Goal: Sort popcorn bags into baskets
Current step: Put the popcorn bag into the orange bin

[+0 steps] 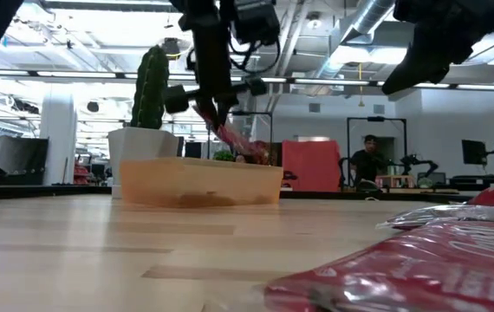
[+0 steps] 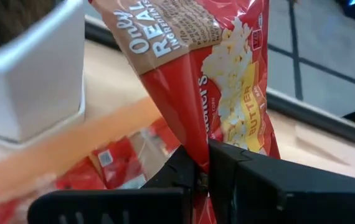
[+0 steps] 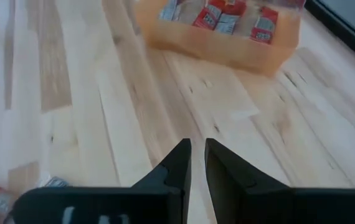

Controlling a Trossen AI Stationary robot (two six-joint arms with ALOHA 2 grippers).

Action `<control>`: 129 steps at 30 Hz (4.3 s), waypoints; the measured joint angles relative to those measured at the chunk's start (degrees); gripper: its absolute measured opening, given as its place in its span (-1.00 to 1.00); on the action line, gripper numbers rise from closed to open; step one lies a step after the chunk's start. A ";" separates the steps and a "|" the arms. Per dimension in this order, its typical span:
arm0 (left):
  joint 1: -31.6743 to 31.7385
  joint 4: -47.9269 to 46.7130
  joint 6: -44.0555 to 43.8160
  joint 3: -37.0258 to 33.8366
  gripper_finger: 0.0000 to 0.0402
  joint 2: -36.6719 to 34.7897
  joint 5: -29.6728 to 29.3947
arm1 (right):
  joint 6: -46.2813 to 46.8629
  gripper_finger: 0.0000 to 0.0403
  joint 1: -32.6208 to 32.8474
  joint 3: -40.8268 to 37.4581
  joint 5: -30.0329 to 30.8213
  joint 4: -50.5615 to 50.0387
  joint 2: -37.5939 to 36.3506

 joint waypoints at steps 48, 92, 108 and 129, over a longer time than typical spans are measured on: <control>-20.31 17.69 26.04 2.74 0.17 -15.33 32.36 | 39.64 -0.64 0.00 -0.04 -8.61 -43.18 9.52; -58.61 -7.46 -4.83 -0.85 0.17 -20.22 1.17 | 9.15 -0.65 -6.41 28.44 -18.00 -2.26 41.40; -52.97 26.27 0.94 -16.23 0.17 -20.18 8.39 | 29.04 -0.80 -2.97 22.69 -11.63 -38.81 42.44; -46.20 31.66 3.71 -20.95 0.17 -20.20 13.12 | -8.15 -0.84 -4.70 18.66 -33.28 14.91 45.03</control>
